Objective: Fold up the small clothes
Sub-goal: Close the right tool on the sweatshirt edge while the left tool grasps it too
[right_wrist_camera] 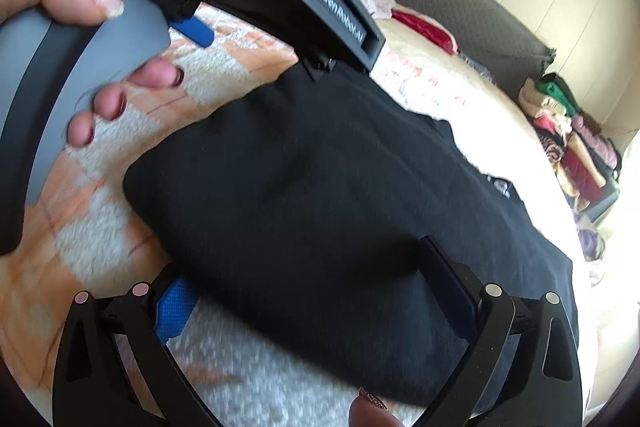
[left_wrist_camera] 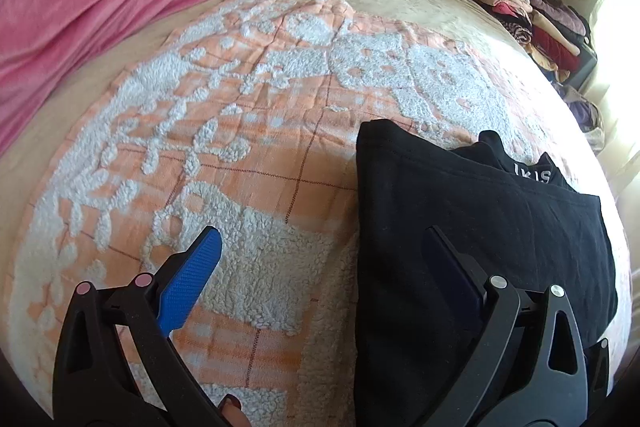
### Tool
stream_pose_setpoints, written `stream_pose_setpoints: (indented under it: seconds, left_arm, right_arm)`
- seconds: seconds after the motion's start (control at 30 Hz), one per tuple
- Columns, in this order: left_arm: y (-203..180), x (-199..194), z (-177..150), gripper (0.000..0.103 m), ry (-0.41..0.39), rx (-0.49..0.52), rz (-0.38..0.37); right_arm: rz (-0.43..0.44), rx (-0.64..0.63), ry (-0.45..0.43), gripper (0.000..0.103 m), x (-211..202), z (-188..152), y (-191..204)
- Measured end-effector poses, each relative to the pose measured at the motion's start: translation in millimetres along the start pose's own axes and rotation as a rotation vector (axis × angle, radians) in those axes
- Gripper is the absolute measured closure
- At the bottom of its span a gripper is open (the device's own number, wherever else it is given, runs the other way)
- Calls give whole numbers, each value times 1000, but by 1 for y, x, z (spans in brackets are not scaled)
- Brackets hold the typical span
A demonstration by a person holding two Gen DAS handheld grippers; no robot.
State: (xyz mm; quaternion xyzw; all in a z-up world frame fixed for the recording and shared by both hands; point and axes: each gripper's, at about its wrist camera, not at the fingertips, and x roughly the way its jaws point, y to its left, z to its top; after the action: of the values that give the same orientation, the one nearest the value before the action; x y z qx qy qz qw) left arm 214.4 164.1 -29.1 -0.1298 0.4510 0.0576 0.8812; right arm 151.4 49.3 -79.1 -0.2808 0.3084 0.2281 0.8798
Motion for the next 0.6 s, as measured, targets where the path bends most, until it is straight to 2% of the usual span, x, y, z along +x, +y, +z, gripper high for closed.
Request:
stream_pose_setpoints:
  seconds: [0.1, 0.13, 0.17, 0.23, 0.27, 0.3, 0.37, 0.6]
  left_arm:
    - [5, 4, 1, 9, 21, -36, -44]
    - [7, 5, 2, 9, 25, -51, -69]
    - [7, 5, 2, 9, 28, -59, -89]
    - [7, 4, 3, 9, 35, -77, -145]
    - [6, 5, 3, 9, 41, -86, -170]
    - [5, 6, 3, 9, 49, -96, -194]
    - [2, 10, 3, 9, 69, -97, -216]
    - [-15, 18, 3, 9, 120, -95, -264]
  right_arm:
    - [-30, 23, -46, 6, -5, -1, -6]
    - [-25, 35, -63, 11, -7, -2, -10]
    - [-18, 46, -76, 24, -11, -4, -12]
    - [-5, 64, -109, 37, -19, -6, -17]
    - [2, 70, -126, 51, -24, -7, -18]
    - [16, 74, -144, 59, -28, -8, -20]
    - [40, 77, -181, 89, -38, -11, -23]
    - [65, 149, -259, 93, -60, -20, -44]
